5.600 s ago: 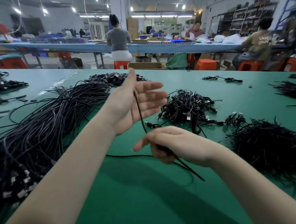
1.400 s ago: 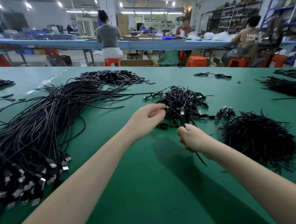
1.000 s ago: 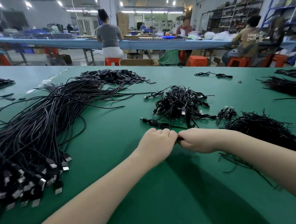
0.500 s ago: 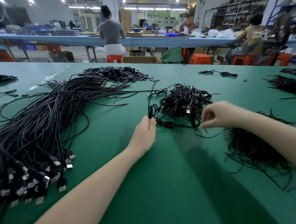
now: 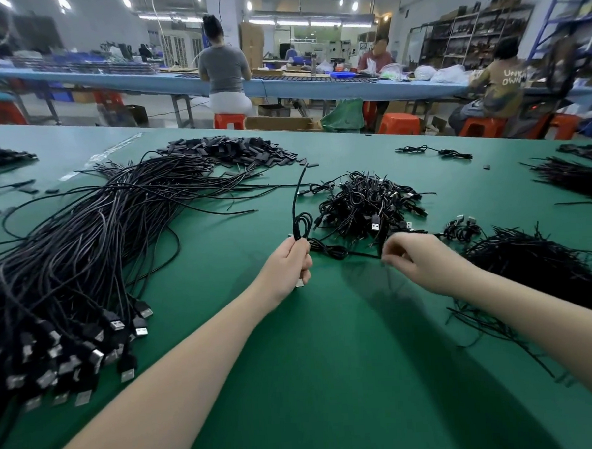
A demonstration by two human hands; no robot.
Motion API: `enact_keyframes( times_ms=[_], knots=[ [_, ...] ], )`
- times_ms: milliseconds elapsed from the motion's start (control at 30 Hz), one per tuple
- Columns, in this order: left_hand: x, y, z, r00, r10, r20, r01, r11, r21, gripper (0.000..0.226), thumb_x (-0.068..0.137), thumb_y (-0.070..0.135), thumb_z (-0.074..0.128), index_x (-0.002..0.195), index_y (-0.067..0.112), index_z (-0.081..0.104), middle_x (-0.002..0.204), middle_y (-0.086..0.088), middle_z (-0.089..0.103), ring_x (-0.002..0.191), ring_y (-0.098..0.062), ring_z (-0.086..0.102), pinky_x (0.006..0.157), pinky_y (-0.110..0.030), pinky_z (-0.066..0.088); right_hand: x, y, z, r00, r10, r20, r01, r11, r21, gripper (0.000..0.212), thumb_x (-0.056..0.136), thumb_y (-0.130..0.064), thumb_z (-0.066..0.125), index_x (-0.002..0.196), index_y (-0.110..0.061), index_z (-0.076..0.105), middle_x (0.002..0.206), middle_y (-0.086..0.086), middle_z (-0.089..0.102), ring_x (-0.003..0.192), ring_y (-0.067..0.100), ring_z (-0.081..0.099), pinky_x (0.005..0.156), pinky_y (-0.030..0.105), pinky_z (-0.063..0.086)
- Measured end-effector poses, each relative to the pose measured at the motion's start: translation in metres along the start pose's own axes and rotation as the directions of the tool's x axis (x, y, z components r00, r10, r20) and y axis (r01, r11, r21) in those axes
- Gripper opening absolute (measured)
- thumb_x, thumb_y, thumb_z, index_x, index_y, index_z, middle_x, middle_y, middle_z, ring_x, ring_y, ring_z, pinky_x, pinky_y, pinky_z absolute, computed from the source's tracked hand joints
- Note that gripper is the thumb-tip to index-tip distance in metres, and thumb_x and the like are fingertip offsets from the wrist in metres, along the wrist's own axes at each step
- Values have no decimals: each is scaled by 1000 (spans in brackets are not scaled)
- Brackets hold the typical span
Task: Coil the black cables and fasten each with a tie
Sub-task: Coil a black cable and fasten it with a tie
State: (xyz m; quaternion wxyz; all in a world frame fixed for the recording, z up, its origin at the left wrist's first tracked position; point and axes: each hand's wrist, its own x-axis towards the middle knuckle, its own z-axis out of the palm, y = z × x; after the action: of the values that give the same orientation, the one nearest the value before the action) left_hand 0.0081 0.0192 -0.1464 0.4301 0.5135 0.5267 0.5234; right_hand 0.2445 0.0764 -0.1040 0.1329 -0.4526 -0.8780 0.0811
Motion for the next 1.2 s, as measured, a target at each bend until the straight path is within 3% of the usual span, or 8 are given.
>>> enact_keyframes(
  times_ms=[167,600,733,800,867,1000,1067,1200],
  knots=[
    [-2,0,2,999,38,26,-41,994,105,31,104,30,35,78,14,34,65,8,40,49,-7,44,52,-16,37,-1,-37,-2,952,-25,-305,109,958,264,12,88,-17,68,98,-23,72,76,-21,62,68,-8,57,64,5,41],
    [-12,-3,20,965,232,122,-261,820,509,23,102,28,38,104,7,47,75,-8,54,61,-27,45,62,-47,44,3,-83,8,959,-101,-263,217,863,457,8,88,-16,65,88,-22,61,79,-12,70,70,0,64,65,13,46],
    [-14,-2,26,977,192,92,-207,750,629,15,101,31,34,96,18,38,81,-6,56,79,-38,54,63,-40,40,-1,-87,-7,921,-316,-228,329,944,21,8,92,-21,60,96,-18,65,90,-3,68,87,16,60,78,32,47],
    [-14,0,31,983,177,44,-136,552,823,19,101,36,29,95,20,38,93,-6,61,88,-35,58,67,-34,34,2,-92,-21,857,-497,-135,382,789,-481,16,95,-28,52,97,-21,66,96,-3,66,95,22,56,78,35,42],
    [-17,3,35,954,283,101,-177,257,950,25,102,35,30,104,16,46,104,-5,65,92,-30,63,71,-33,34,9,-100,-38,856,-517,-11,385,650,-655,16,92,-35,50,93,-31,66,94,-10,63,95,18,56,74,32,37],
    [-29,12,35,707,624,333,-414,-17,910,19,81,24,69,73,11,58,59,-2,60,48,-22,58,54,-27,40,29,-94,-75,910,-222,349,297,938,-177,6,85,-35,65,81,-33,69,76,-18,68,76,-1,62,72,24,50],
    [-29,11,36,570,715,404,-523,-63,850,21,86,21,57,68,11,57,56,-1,54,45,-22,52,48,-28,39,36,-79,-84,856,-169,489,179,984,26,6,85,-34,68,79,-32,69,75,-18,69,69,-6,61,70,19,46],
    [-33,12,39,519,773,366,-615,40,788,27,90,22,45,74,5,59,64,-5,56,53,-25,50,54,-33,38,23,-49,-63,757,-213,618,-278,751,599,6,88,-17,63,83,-14,65,81,1,67,74,9,62,67,20,49]
  ],
)
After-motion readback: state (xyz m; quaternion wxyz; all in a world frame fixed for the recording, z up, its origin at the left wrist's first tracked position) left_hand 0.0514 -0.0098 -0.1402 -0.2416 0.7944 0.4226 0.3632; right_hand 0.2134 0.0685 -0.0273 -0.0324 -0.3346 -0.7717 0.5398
